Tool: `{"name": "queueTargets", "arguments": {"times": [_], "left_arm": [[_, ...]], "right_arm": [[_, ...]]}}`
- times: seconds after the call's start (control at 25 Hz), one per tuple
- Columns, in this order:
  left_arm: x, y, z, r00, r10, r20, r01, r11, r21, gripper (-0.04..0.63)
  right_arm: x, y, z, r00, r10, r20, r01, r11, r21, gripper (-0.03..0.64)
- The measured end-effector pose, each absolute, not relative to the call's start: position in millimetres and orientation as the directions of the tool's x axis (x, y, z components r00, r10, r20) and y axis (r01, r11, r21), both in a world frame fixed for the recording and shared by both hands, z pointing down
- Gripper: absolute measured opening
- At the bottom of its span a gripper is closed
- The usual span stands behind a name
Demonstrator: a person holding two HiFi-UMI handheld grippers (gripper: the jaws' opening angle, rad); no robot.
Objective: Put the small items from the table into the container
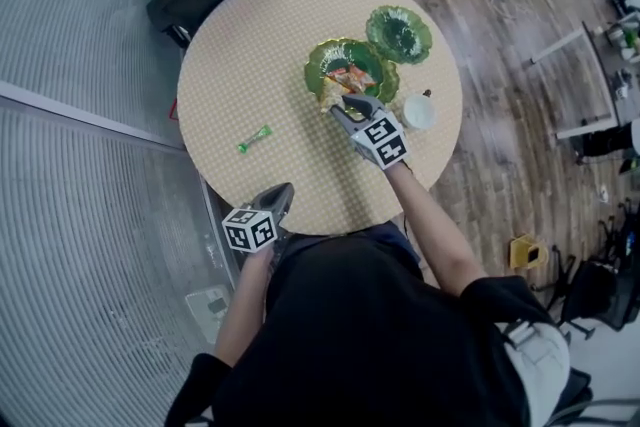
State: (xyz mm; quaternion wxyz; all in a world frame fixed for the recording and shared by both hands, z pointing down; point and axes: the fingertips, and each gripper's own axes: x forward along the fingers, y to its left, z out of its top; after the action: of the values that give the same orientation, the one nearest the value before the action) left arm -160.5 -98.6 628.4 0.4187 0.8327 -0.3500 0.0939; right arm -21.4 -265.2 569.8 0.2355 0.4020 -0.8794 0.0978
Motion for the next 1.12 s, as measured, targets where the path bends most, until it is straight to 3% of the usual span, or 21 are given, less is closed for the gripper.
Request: {"name": "queueTargets", "arguments": {"times": [0.32,0.72,0.88,1.12], "left_arm": [[-151.8,-103.0,623.3,0.708,-0.531,0.465,-0.689,-0.376,0.619,0.002],[-127.6,-105.2,619.2,0.691,-0.549,0.471,-0.706,-0.369,0.605,0.003],[-113.7,-109.6,615.9,0.687,-0.557,0.467,-0.710,-0.376,0.596,0.002],[-85.4,-111.4,607.7,0.684,-0.574,0.449,-0.711,-0.388,0.586,0.003]], "right_arm": [[-19.5,-276.2,572.0,-0.581,-0.656,0.482,-0.746,0.665,0.006,0.109],[0.2,-267.9,547.9,-0.631,-0.679,0.376,-0.745,0.666,-0.047,0.130],[18.2,-246.2,554.6,-0.667,-0.652,0.361,-0.729,0.670,-0.137,0.129],[49.3,-197.1,596.7,-0.696,-0.578,0.426,-0.698,0.684,-0.212,0.057]]}}
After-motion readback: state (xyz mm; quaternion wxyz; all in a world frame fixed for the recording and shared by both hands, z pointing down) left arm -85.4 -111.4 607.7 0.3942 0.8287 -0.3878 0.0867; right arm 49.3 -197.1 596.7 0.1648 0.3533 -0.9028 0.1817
